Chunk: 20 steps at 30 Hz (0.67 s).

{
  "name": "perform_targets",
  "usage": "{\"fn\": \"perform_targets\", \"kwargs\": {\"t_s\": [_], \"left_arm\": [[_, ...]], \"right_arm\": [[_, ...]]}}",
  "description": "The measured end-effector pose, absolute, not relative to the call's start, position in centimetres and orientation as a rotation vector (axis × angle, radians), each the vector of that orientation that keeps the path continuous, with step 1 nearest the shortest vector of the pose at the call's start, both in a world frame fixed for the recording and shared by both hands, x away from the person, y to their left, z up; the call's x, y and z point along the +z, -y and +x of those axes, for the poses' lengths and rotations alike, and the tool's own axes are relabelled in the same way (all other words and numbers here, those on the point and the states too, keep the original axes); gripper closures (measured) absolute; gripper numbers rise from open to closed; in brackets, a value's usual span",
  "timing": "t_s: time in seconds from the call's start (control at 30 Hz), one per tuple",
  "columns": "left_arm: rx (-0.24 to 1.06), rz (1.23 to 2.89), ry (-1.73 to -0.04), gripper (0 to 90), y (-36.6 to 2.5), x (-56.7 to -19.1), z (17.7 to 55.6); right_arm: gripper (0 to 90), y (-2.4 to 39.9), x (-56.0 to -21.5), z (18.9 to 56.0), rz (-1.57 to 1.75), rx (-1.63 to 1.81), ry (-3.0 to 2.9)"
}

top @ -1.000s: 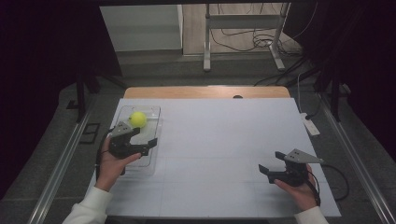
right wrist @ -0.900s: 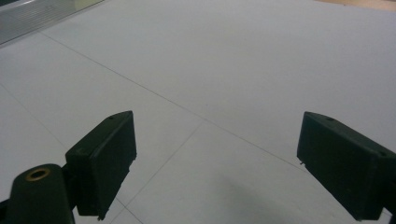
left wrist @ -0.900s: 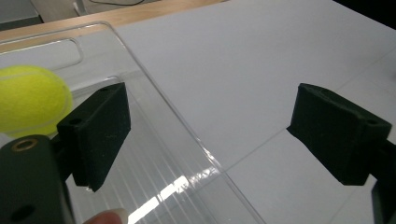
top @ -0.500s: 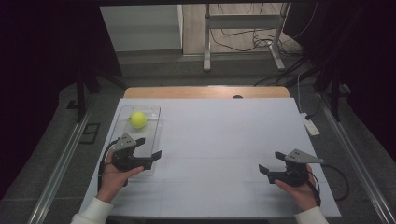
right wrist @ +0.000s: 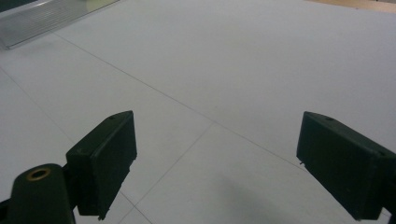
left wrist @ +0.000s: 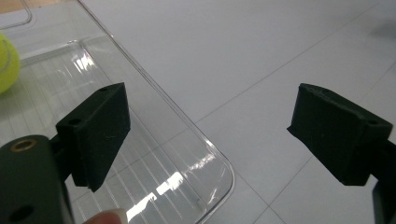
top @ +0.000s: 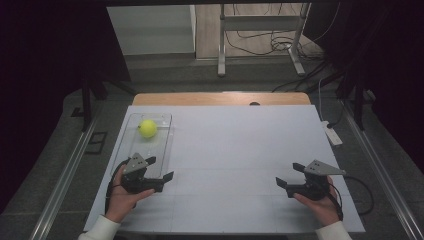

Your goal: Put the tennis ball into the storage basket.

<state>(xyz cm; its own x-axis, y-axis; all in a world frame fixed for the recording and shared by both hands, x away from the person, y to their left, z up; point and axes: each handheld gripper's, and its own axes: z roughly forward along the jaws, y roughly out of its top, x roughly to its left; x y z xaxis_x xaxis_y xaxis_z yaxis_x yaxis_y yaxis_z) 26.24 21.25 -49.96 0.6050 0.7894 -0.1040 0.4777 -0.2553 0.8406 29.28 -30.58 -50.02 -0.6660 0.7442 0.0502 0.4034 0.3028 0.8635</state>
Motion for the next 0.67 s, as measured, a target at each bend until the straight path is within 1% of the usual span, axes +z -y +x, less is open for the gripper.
{"fn": "perform_targets", "kwargs": {"t_s": [0.67], "left_arm": [[0.433, 1.878, -1.007, 13.4, -21.41, -49.8, 26.1]], "right_arm": [[12.5, 30.65, -50.17, 29.66, 1.018, 1.318, -2.237]]}}
